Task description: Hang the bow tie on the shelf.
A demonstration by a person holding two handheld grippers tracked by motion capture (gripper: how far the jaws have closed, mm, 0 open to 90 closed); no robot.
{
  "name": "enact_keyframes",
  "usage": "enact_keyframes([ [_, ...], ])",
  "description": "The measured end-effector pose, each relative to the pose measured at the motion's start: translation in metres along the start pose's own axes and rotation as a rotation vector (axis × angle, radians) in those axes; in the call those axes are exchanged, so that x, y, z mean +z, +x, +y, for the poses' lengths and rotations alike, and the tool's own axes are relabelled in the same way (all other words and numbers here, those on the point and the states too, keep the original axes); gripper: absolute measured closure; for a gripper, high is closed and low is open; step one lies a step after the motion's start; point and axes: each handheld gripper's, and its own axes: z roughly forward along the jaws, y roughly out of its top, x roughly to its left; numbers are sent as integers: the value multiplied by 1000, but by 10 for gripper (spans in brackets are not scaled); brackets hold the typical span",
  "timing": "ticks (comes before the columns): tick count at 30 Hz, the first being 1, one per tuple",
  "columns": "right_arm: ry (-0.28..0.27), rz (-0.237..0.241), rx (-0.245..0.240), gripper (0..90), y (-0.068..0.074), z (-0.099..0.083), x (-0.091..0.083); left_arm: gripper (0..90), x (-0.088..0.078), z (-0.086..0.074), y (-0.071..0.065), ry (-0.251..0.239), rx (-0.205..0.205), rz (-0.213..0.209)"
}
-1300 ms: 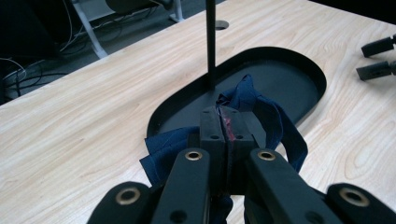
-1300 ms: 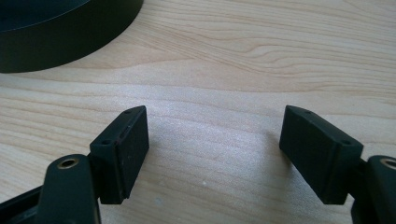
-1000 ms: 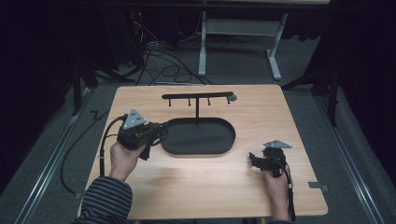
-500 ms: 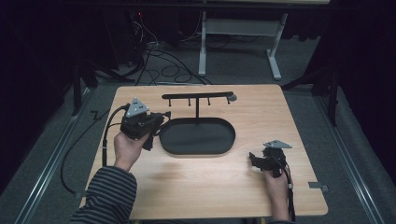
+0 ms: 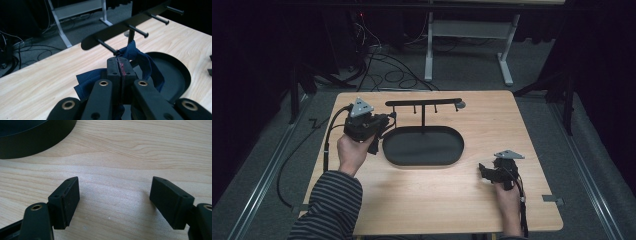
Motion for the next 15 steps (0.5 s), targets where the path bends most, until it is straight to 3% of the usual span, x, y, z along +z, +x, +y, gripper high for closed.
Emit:
enact_keyframes([
  [15, 0, 0, 1, 251, 0, 0, 0, 887, 17, 8, 3, 16, -6, 43],
])
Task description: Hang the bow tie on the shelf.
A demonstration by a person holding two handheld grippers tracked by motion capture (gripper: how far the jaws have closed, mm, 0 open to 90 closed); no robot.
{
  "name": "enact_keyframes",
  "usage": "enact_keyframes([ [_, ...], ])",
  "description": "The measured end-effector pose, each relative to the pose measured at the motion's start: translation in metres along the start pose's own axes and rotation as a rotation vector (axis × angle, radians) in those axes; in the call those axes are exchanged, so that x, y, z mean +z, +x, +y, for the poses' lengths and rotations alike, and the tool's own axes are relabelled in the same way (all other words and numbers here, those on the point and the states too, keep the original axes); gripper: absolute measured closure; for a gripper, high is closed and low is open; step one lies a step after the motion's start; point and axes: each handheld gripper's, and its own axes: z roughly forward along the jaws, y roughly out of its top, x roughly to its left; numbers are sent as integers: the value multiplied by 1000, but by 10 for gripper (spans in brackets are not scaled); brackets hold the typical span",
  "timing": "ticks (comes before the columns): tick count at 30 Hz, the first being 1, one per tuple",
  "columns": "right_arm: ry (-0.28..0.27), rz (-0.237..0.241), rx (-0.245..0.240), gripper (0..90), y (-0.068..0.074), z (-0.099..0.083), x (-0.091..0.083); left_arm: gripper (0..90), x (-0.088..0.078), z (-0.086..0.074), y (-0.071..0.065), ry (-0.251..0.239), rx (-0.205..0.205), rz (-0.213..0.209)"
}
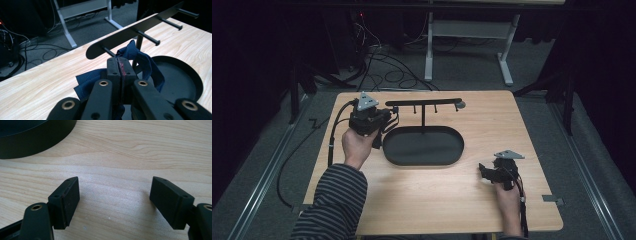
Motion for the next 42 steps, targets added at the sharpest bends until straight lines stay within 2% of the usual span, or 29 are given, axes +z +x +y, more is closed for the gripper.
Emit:
enact_keyframes([
  [5, 0, 0, 1, 251, 0, 0, 0, 886, 3, 0, 3, -2, -14, 17],
  [8, -1, 0, 0, 251, 0, 0, 0, 884, 6, -1, 3, 3, -5, 36],
  [28, 0, 0, 2, 251, 0, 0, 0, 870, 15, 5, -5, -19, 9, 50],
  [42, 0, 0, 0, 251, 0, 0, 0, 869, 19, 4, -3, -7, 6, 49],
])
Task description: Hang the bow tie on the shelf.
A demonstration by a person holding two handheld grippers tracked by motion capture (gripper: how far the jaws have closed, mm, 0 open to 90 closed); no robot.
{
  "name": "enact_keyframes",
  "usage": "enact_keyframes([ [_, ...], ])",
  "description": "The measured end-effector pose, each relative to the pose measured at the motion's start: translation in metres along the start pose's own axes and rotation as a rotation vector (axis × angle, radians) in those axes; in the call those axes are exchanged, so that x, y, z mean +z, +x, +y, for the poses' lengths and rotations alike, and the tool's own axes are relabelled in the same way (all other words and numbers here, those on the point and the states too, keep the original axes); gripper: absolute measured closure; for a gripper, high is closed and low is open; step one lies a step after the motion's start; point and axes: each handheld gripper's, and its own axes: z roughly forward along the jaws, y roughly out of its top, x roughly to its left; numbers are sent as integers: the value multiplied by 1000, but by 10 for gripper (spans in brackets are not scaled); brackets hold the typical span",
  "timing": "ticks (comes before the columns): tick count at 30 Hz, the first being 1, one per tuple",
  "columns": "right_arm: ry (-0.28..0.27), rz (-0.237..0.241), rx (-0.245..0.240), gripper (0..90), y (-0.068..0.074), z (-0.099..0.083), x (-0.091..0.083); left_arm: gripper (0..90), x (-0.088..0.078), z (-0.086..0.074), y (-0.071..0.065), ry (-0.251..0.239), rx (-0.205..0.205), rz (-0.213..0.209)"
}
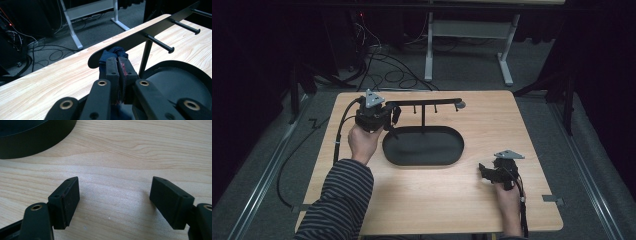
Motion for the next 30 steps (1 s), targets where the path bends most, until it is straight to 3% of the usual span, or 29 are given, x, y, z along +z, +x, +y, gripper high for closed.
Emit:
enact_keyframes([
  [23, -1, 0, -4, 250, 0, 0, 0, 642, -24, -6, 5, -13, -13, -47],
  [30, 0, -1, 0, 250, 0, 0, 0, 614, -31, -11, 3, -3, -3, -51],
])
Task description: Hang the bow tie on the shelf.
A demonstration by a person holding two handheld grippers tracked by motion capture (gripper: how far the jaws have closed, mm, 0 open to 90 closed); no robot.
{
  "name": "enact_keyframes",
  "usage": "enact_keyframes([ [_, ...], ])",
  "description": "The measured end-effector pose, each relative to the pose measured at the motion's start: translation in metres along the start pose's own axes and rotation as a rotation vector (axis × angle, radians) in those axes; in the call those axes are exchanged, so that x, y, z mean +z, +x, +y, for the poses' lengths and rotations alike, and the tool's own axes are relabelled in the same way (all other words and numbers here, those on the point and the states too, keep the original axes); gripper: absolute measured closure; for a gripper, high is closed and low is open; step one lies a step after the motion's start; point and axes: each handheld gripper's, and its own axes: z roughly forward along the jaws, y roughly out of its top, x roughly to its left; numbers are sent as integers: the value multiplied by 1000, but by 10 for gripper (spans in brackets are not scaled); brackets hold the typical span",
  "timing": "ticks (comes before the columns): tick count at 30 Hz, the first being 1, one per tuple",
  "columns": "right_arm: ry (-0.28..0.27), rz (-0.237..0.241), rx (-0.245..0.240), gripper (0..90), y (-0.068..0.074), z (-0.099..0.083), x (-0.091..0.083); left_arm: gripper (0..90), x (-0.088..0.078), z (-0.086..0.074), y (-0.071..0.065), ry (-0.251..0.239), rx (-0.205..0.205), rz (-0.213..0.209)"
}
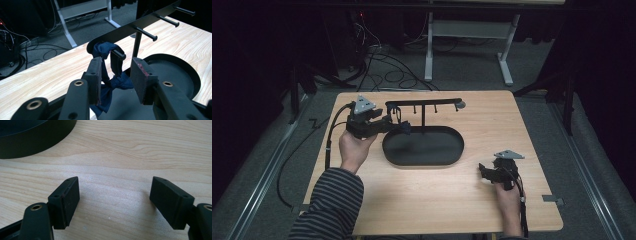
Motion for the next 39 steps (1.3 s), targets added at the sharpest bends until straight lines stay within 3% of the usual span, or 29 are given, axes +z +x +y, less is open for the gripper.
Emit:
enact_keyframes([
  [39, 0, 1, -3, 250, 0, 0, 0, 593, -28, -34, -1, 5, -38, -14],
])
